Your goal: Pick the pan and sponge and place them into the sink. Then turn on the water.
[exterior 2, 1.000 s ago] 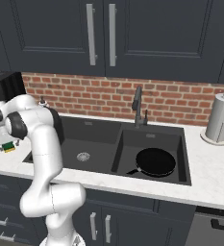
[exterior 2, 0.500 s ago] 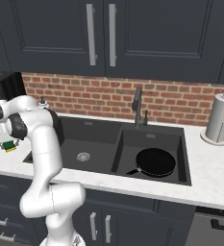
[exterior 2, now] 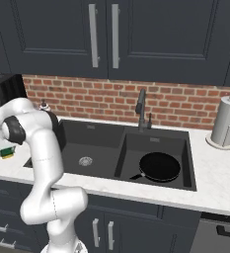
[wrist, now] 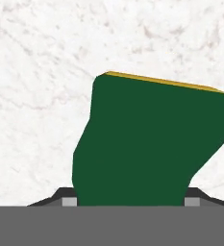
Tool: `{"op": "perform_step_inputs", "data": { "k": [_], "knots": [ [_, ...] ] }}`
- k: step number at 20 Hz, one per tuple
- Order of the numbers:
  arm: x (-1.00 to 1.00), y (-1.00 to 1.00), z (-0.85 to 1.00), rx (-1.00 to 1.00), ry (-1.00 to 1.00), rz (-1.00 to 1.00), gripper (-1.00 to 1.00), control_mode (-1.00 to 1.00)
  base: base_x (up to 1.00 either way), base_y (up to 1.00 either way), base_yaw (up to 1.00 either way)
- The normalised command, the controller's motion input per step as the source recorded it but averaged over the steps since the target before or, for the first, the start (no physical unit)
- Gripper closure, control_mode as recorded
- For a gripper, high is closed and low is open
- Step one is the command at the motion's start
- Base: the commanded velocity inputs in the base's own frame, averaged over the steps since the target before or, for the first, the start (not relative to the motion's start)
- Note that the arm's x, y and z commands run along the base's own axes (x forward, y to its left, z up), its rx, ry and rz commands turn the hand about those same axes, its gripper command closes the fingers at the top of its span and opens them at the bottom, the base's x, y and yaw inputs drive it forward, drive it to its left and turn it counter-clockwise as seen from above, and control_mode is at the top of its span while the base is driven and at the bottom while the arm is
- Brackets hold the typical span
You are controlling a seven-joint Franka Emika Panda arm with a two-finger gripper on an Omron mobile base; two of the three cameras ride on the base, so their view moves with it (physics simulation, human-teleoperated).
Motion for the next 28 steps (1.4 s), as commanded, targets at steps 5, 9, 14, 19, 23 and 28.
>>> {"op": "perform_step_inputs", "data": {
  "k": [5, 9, 14, 19, 23, 28],
  "knots": [
    [-0.61, -0.27, -0.13, 0.00, -0.27, -0.18, 1.00, -1.00, 0.00, 0.00, 0.00],
    [-0.41, -0.36, 0.00, 0.00, -0.29, -0.20, 1.00, -1.00, 0.00, 0.00, 0.00],
    [-0.19, -0.33, 0.18, 0.01, -0.24, -0.24, 1.00, -1.00, 0.00, 0.00, 0.00],
    [-0.07, -0.36, 0.58, 0.05, -0.25, -0.30, 1.00, -1.00, 0.00, 0.00, 0.00],
    [-0.10, -0.45, 0.60, 0.10, -0.20, -0.46, 1.00, -1.00, 0.00, 0.00, 0.00],
    [-0.24, -0.58, 0.48, 0.12, -0.08, -0.51, 1.00, -1.00, 0.00, 0.00, 0.00]
  ]
}}
